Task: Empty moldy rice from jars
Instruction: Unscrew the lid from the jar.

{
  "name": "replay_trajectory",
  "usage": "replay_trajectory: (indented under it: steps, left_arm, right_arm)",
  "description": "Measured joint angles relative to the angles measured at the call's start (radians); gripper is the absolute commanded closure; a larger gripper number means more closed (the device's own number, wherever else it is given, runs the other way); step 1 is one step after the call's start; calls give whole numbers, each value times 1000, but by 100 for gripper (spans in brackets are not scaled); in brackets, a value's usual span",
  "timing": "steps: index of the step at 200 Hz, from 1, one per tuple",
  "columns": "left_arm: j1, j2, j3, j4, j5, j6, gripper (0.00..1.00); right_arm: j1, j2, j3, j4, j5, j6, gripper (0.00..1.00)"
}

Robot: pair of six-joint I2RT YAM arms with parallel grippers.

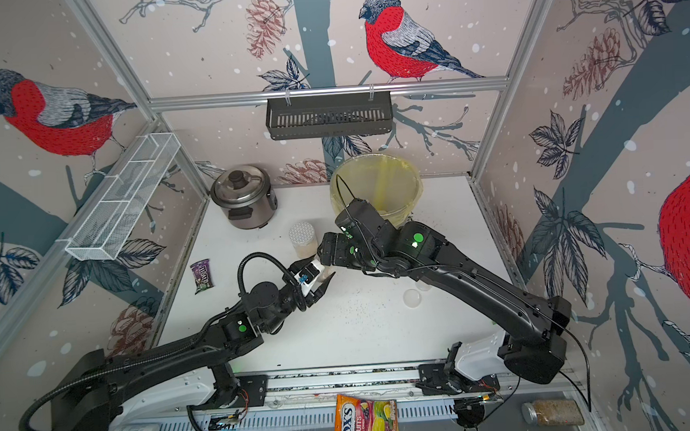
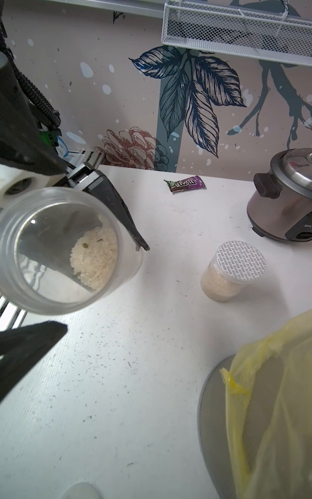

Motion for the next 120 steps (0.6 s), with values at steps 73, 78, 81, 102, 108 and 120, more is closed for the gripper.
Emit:
replay_trajectory:
  steps: [73,78,81,102,108,120]
  left_arm:
    - [0,0,-1,0,0,6,70]
    - [0,0,-2,0,0,6,70]
    - [0,-1,-3,0,0,6,70]
    - [0,-7,-6,0,0,6,70]
    - [0,-9,-6,0,0,6,70]
    - [0,-10,-6,-3,1,6,70]
  right_arm:
    - [1,16,18,-31,2,-33,22]
    - [1,16,23,-31,5,-34,23]
    - [1,16,26,-31,6,-37,24]
    - [-8,18,36,-34,13,-60,28]
    - [-13,17,36,-34,10,-64,28]
    - [-27,14,29,-26,-5,-85,28]
